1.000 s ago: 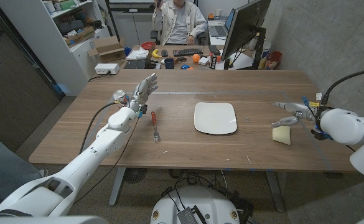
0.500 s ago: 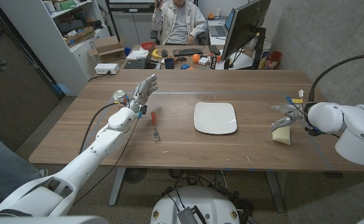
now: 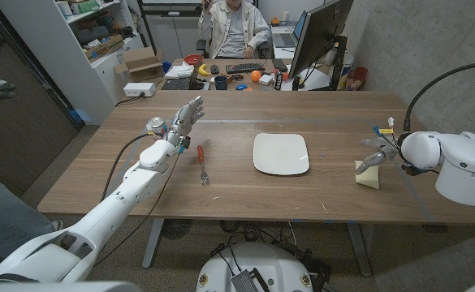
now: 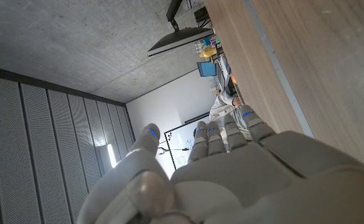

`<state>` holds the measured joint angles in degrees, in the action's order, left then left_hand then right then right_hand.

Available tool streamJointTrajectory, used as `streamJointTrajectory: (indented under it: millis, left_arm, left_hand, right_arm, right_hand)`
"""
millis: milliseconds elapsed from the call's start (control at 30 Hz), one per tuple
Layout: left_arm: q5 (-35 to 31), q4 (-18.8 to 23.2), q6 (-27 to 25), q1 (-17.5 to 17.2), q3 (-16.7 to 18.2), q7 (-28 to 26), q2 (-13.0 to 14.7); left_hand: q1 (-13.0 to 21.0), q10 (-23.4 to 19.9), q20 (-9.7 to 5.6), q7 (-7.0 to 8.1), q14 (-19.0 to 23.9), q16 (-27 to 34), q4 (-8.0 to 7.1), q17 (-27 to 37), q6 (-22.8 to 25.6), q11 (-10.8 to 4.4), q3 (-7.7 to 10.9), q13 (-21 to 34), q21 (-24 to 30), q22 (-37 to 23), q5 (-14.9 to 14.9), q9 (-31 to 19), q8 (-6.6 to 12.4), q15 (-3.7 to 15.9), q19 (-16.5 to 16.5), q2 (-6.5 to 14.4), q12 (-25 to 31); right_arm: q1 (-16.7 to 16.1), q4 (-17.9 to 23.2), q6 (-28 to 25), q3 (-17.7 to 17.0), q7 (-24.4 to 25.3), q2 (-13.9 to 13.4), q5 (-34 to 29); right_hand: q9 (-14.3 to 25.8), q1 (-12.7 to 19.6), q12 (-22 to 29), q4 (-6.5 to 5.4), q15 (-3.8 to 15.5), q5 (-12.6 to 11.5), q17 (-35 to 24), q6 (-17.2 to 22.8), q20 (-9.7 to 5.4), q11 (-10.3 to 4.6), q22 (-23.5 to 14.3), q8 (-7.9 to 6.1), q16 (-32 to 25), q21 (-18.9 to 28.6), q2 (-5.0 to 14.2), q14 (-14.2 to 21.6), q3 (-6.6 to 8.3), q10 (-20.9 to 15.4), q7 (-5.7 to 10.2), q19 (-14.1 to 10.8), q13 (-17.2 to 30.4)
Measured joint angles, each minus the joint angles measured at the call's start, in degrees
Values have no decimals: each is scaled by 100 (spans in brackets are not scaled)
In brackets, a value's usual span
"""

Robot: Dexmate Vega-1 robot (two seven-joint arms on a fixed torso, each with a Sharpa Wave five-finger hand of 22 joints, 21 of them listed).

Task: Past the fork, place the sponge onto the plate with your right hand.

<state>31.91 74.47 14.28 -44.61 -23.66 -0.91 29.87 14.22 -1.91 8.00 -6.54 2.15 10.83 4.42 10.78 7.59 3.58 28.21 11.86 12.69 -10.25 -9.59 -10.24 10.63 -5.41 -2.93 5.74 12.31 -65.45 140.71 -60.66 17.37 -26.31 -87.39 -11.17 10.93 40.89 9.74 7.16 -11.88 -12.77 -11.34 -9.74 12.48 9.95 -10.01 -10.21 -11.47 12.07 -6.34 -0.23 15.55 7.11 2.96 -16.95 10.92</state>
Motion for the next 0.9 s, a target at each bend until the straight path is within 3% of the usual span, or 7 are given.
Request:
streamJointTrajectory:
  millis: [300,367,633,667,733,767,900]
  left_arm:
    - [-11,33,-42,-1,2,-25,4]
    - [-13,60,-46,1,2,-27,6]
    - [-13,104,-86,-15,2,-49,17]
    - [-13,114,-88,-25,2,-56,20]
    - [-13,122,-88,-35,2,-56,19]
    - [-13,132,-88,-45,5,-76,19]
    - [-13,169,-88,-68,16,-99,33]
  left_hand:
    - [0,0,0,0,0,0,0,0,0,0,0,0,0,0,0,0,0,0,0,0,0]
    - [0,0,0,0,0,0,0,0,0,0,0,0,0,0,0,0,0,0,0,0,0]
    - [0,0,0,0,0,0,0,0,-1,0,0,0,0,-7,0,0,0,0,0,0,22]
    - [0,0,0,0,0,0,0,0,-1,0,0,0,0,-21,0,0,0,0,0,0,22]
    - [0,0,0,0,0,0,0,0,-1,0,0,0,0,-30,0,0,0,0,0,0,22]
    - [0,0,0,0,0,0,0,0,-1,0,0,0,0,-30,0,0,0,0,0,0,22]
    - [0,0,0,0,0,0,0,0,-1,0,0,0,0,-30,0,0,0,0,0,0,22]
  right_arm:
    - [577,-82,-42,694,-40,40,2]
    - [740,-112,-63,875,-304,81,-216]
    - [992,-168,-148,1186,-475,148,-413]
    - [1146,-215,-151,1379,-566,209,-522]
    - [1146,-215,-151,1379,-681,209,-665]
    - [1324,-289,-151,1616,-789,310,-785]
    - [1440,-355,-139,1781,-952,400,-995]
  right_hand:
    - [0,0,0,-27,-8,-45,0,1,22,18,0,0,0,0,0,-52,-27,62,0,-22,0]
    - [1,0,0,-37,1,-45,0,1,31,19,0,0,0,-22,0,-62,-38,81,0,-31,0]
    - [1,-22,24,-59,11,-97,1,-20,10,68,1,0,24,-22,-22,-132,-107,242,-21,-177,1]
    - [1,-22,24,-61,11,-121,1,-20,0,61,1,0,24,-22,-22,-132,-109,265,-21,-206,1]
    - [1,-24,24,-61,-10,-121,1,-20,22,61,1,0,23,-22,-23,-153,-109,266,-21,-227,1]
    - [1,-25,24,-45,-12,-121,1,-20,22,61,1,0,23,-22,-24,-156,-125,266,-21,-226,1]
    - [1,-53,24,-60,-9,-144,1,-6,-10,61,1,0,23,-22,-53,-215,-155,266,-35,-277,1]
